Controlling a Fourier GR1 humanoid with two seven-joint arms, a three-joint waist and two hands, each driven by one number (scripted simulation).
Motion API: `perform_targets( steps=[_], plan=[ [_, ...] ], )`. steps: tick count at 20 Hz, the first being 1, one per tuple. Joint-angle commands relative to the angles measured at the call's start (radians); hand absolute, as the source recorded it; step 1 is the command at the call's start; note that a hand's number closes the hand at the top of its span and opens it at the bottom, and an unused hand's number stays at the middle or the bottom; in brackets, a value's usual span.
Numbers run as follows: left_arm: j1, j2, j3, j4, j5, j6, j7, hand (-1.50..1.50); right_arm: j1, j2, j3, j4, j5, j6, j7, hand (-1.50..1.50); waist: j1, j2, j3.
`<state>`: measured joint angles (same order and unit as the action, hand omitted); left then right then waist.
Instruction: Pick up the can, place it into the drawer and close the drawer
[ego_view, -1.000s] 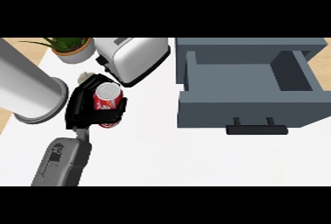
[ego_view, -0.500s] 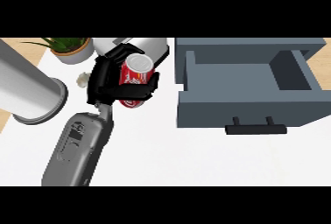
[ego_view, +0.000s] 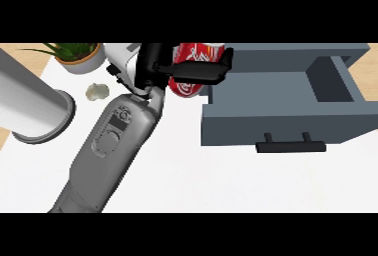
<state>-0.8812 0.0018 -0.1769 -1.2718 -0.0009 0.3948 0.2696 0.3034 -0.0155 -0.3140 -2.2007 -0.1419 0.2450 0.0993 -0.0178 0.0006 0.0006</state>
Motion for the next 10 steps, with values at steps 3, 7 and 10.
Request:
perform_targets(
  steps=[3,7,10],
  plan=[
    [-0.227,-0.002,-0.006,0.18,0.063,0.065,0.014,1.5,-0.066,0.015,0.05,0.002,0.061,-0.047,0.042,-1.5,-0.005,0.004,0.0],
    [-0.344,-0.002,-0.027,0.279,0.101,0.099,0.038,1.5,-0.022,0.005,0.026,0.031,0.044,-0.02,-0.026,-1.5,-0.013,0.004,0.0],
    [-0.428,-0.002,0.019,0.383,0.099,0.105,0.032,1.5,0.008,0.011,0.027,-0.009,0.017,-0.004,-0.011,-1.5,-0.016,0.003,0.0]
  ],
)
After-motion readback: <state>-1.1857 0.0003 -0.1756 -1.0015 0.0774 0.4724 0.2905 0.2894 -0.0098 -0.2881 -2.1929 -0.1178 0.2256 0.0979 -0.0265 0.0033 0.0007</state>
